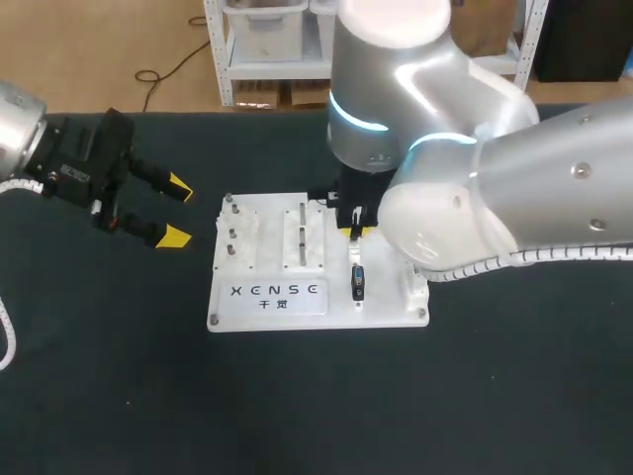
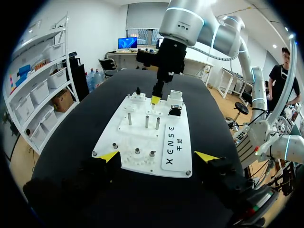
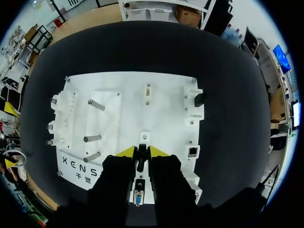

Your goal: Insert the USB connector, Ethernet cable, and multi-pin plug into their matching sockets one by one.

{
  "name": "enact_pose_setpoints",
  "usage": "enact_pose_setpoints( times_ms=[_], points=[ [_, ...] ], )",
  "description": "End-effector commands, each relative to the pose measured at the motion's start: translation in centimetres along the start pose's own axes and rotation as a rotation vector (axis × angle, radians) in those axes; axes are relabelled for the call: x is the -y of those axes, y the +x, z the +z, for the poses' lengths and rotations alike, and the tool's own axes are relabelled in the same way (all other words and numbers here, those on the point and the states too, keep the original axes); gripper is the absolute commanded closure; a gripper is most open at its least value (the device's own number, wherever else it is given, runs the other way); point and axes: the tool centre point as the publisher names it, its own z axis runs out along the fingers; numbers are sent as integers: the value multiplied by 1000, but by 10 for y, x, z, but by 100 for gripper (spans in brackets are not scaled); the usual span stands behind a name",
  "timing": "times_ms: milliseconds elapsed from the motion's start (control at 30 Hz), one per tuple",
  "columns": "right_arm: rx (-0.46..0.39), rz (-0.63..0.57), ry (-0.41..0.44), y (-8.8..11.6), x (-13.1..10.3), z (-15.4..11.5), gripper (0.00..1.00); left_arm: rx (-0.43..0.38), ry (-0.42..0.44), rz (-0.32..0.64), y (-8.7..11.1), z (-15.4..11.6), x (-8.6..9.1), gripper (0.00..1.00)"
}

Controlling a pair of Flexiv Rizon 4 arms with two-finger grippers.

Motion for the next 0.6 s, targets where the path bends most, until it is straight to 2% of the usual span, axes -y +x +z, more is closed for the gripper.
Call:
enact_pose_setpoints(
  times_ms=[33,367,600],
  points=[
    [42,15,-15,8,16,-15,100,4,-3,3,1,0,1,0],
    [54,71,31,14,60,-15,100,4,-3,3,1,0,1,0],
    [44,82,52,19,70,-9,100,4,-3,3,1,0,1,0]
  ],
)
